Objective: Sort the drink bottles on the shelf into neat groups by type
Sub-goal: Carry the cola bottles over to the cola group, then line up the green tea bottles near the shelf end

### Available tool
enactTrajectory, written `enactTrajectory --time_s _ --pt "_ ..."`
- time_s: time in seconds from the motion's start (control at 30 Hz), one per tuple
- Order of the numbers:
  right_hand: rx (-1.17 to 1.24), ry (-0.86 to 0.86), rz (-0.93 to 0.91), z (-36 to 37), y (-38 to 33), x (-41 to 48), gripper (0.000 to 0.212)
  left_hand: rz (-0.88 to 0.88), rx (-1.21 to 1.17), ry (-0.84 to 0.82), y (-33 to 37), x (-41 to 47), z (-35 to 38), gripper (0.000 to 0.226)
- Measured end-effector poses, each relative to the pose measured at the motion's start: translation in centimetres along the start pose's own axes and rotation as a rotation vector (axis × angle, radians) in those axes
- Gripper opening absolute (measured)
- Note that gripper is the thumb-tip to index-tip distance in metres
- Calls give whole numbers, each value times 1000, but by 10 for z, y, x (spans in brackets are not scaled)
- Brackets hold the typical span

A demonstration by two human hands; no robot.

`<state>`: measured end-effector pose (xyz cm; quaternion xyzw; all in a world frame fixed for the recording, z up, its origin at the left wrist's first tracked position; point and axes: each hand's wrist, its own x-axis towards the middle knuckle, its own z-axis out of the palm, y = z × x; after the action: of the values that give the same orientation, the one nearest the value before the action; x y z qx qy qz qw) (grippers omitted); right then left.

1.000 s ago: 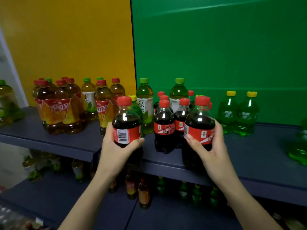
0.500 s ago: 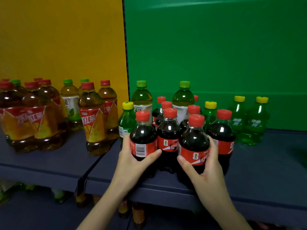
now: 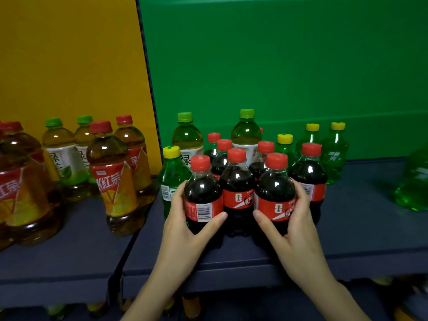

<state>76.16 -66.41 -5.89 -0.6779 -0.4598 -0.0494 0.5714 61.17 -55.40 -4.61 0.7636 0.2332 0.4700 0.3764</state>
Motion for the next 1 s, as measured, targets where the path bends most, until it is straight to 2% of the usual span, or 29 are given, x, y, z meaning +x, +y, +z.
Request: enactTrajectory --time_s 0.07,0.1,0.2,0.27,0.37,0.47,0.57,0.67,0.77,0.8,0.87,0.93,1.0 --pt "-47 -7 -19 -6 -6 -3 89 16 -15 1 3 -3 -6 86" --pt "-72 6 -43 -11 -10 -4 87 40 -5 9 5 -3 -11 81" --pt "-132 107 -192 -36 -27 9 64 184 97 38 17 4 -33 47" --pt "-89 123 -257 -56 -38 32 51 249 117 55 28 17 -47 32" --pt "25 -5 -261 -76 -53 83 32 313 132 120 43 51 -64 20" --pt "-55 -177 -206 -80 -56 137 22 233 176 155 49 92 -72 22" --pt "-229 -411 -125 -72 -50 181 33 47 299 37 47 131 -69 45" --pt "-377 -663 -45 -59 -45 204 49 -152 380 -174 45 161 -63 66" --pt "-413 -783 7 -50 -44 217 57 -306 331 -393 43 179 -62 89" --pt "-414 -825 25 -48 -44 220 61 -320 325 -447 40 183 -62 90" --pt "-387 -912 44 -44 -41 226 65 -315 326 -529 37 188 -60 71" --pt "-332 -984 28 -39 -39 230 53 -320 316 -577 37 192 -57 50" --pt "-277 -1032 17 -31 -37 231 47 -337 315 -619 37 194 -56 41"
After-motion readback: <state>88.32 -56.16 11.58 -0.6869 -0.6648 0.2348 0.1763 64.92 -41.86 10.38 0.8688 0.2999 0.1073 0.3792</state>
